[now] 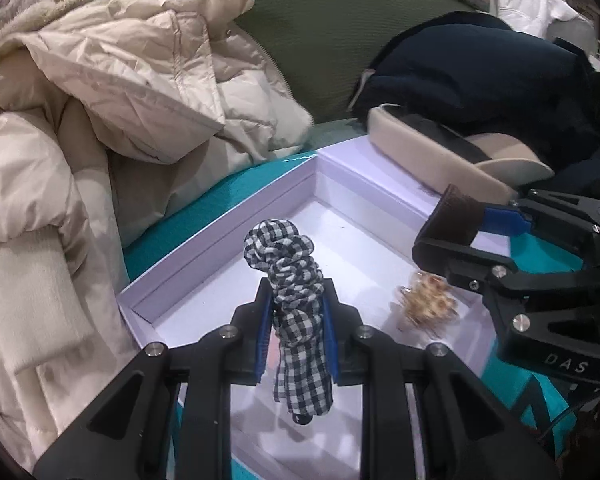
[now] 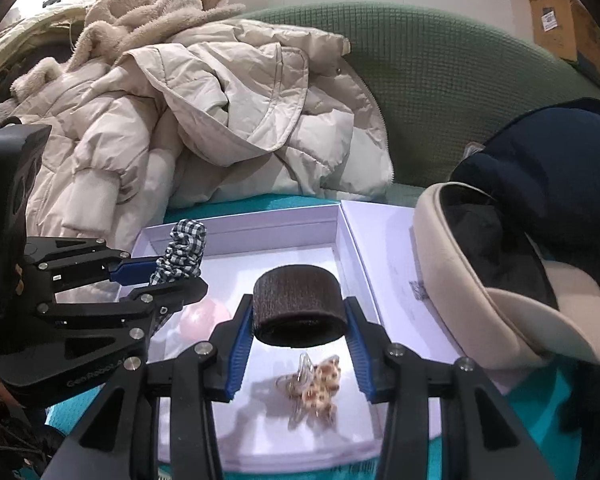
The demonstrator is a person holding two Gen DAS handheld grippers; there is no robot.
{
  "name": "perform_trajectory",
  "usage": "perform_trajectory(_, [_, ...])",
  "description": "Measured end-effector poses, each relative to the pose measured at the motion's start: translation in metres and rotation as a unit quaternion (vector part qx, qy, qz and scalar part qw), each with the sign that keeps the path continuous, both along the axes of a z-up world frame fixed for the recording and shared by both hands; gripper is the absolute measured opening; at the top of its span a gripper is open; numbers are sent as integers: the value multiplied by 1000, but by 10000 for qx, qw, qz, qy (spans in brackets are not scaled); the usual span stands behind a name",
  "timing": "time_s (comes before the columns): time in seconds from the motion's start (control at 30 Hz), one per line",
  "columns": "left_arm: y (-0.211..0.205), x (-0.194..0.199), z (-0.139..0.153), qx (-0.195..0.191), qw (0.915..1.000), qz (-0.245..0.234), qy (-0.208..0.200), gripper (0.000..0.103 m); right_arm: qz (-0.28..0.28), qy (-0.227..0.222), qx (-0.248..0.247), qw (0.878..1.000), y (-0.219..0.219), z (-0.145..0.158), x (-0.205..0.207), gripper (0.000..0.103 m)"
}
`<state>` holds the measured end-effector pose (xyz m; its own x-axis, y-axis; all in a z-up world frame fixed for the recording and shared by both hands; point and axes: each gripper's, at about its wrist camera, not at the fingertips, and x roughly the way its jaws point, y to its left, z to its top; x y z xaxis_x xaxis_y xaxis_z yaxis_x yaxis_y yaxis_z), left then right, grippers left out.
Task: Organize objects
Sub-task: 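Lift and carry the scrunchie and velvet ring with both tools into the white box, then open the left tool to drop the scrunchie while the right tool releases the ring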
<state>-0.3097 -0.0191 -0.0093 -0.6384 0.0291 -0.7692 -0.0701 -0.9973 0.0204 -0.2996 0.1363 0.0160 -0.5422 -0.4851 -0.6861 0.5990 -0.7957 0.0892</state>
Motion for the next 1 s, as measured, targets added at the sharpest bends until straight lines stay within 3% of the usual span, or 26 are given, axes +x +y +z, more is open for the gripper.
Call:
perform_trajectory(0.47, [-7, -22, -38, -123, 9988, 227, -421, 24, 110, -314, 389, 9987, -14, -40, -22, 44])
perform_trajectory(0.53, [-6, -22, -38, -128, 9987, 235, -430, 27, 43, -262, 468, 9986, -12, -40, -21, 49])
perform_trajectory(0.67, [-2, -20, -35, -174, 9989, 242, -368, 50, -72, -282, 432, 9986, -3, -37, -22, 57])
perform_trajectory(1.0, [7, -7, -11, -128, 9995, 248, -137, 50, -163, -149, 283, 9994, 10, -16, -7, 57])
